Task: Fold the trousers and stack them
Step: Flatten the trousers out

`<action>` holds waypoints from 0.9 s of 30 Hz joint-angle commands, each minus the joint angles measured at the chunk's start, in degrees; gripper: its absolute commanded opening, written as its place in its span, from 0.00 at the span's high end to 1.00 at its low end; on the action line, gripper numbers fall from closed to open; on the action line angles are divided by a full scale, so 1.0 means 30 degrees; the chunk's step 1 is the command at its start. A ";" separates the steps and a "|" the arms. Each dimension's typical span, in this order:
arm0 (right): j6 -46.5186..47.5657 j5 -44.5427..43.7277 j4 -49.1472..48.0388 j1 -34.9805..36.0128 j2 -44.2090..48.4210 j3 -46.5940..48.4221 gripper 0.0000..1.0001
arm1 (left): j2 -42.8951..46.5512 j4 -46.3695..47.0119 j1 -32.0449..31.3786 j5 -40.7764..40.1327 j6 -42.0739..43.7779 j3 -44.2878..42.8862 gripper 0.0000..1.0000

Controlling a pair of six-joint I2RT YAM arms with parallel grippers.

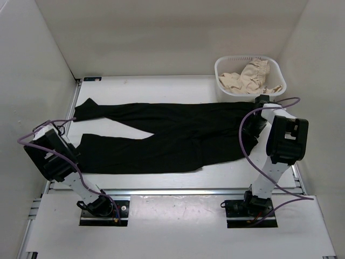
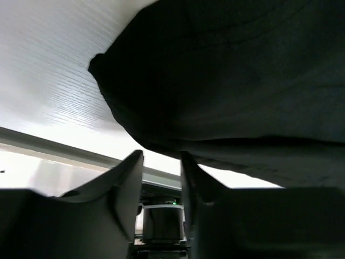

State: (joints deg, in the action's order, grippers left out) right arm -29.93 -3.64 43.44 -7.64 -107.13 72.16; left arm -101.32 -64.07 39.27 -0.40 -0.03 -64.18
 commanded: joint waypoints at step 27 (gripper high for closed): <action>-0.1858 -0.2742 0.2397 -0.0618 1.1338 -0.8466 1.00 | -0.0708 0.0938 0.2116 0.0425 0.0011 -0.2392 0.31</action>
State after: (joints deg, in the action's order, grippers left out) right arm -34.00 -11.42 50.96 -8.91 -72.27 48.23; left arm -102.37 -61.08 45.60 -3.27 -0.01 -69.04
